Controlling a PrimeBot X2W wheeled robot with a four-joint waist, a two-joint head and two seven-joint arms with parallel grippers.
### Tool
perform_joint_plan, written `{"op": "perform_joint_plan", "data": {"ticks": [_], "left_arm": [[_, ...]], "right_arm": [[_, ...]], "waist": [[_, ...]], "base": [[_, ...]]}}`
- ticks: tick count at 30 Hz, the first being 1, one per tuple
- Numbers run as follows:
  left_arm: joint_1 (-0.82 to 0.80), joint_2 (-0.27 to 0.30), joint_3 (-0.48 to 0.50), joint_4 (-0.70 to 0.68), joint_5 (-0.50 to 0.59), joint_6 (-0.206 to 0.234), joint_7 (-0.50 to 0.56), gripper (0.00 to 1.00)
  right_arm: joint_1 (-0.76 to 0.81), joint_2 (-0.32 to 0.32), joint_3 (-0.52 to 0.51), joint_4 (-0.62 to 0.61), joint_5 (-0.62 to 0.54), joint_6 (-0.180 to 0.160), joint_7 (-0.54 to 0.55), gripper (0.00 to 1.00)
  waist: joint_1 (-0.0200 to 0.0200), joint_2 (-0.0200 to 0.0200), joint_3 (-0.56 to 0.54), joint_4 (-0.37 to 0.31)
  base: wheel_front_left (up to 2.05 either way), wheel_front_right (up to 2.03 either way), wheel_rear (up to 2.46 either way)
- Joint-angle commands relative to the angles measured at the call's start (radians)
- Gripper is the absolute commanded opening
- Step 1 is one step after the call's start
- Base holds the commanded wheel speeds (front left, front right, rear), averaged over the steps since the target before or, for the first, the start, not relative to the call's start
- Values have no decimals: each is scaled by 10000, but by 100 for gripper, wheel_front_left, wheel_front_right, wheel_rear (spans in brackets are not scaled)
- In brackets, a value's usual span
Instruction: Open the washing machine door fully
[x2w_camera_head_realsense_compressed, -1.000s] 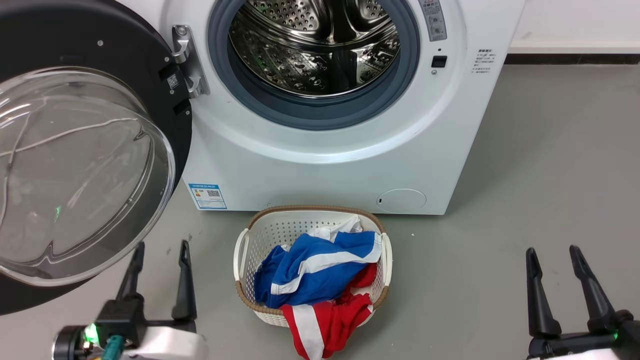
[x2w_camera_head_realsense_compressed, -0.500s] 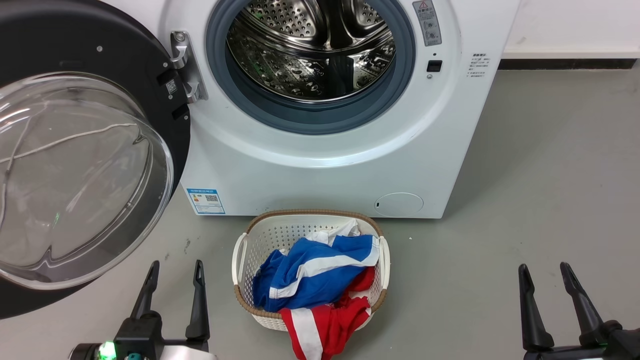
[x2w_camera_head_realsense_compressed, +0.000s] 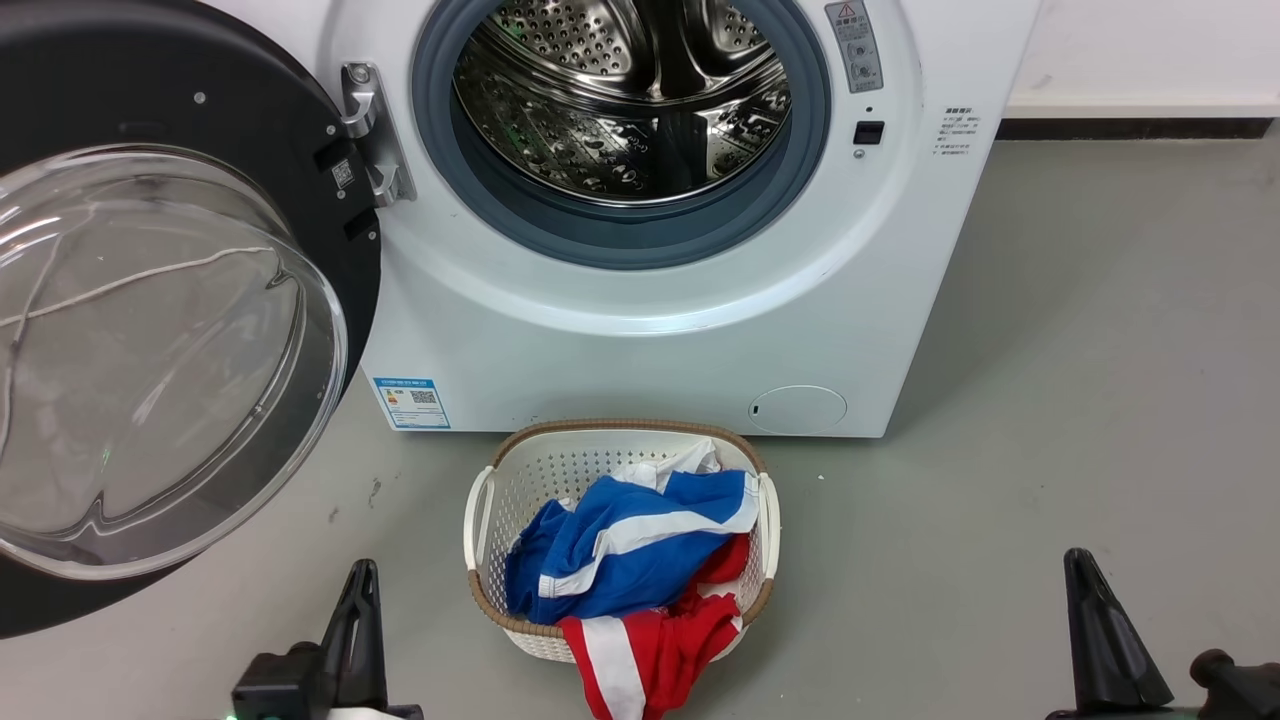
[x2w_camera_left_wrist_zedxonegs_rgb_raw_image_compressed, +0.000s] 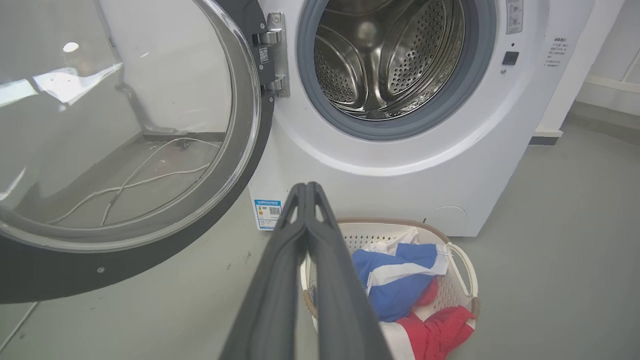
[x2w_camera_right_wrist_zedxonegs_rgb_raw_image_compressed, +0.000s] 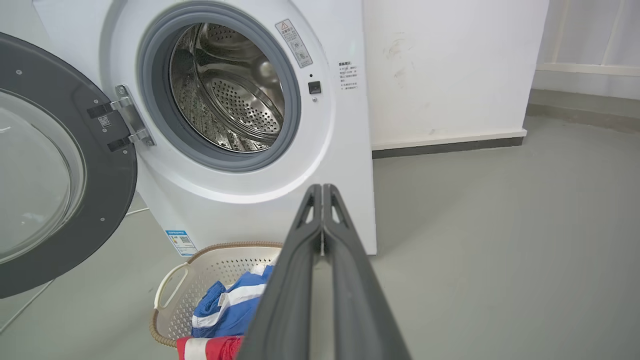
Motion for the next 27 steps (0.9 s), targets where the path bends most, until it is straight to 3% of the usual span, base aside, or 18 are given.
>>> {"op": "perform_joint_plan", "data": {"ticks": [1, 27], "left_arm": [[-226, 25, 105, -65, -582, -65, 121, 0], [-884, -29, 473, 406, -5257, -566, 1202, 0]], "right_arm": [[-134, -50, 19, -73, 619, 0, 87, 0], [-1105, -284, 115, 774, 5243, 0, 975, 0]], "waist": [[1, 0, -3, -2], [1, 0, -34, -37]], "base": [[0, 0, 0], [0, 0, 0]]}}
